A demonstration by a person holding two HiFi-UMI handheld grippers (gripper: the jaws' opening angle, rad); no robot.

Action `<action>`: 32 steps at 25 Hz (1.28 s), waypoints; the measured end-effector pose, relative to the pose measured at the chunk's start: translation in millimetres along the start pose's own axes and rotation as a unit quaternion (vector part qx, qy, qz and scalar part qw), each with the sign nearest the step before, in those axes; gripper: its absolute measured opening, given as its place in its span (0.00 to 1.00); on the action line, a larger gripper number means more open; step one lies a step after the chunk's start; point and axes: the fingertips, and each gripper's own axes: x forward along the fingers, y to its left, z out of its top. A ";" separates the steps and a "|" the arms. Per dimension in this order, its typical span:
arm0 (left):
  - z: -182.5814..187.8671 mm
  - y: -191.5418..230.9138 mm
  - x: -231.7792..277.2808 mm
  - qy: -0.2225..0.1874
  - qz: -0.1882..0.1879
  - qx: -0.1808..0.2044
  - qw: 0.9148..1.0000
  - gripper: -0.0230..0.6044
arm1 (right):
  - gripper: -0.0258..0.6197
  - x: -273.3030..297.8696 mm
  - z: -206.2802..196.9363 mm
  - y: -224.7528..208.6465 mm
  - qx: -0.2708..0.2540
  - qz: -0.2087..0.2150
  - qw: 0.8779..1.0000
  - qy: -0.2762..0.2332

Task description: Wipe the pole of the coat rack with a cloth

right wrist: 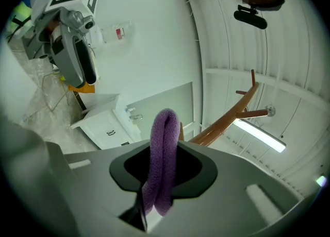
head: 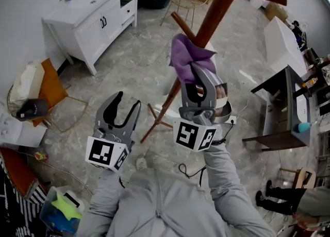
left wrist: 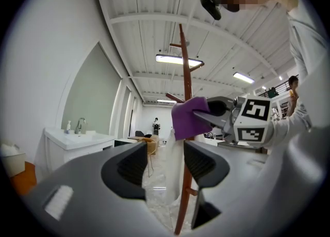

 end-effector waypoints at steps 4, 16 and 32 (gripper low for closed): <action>-6.9 2.2 0.5 0.001 0.000 -0.009 1.000 0.41 | 0.17 -2.5 -14.6 29.9 0.002 0.034 0.999 0.025; -12.8 -1.0 8.3 0.006 -0.003 -0.011 1.000 0.42 | 0.17 -9.1 -50.9 103.4 0.008 0.125 0.988 0.091; -21.6 10.9 8.1 0.019 0.013 -0.013 1.000 0.42 | 0.17 -19.7 -93.3 167.0 0.168 0.195 0.953 0.159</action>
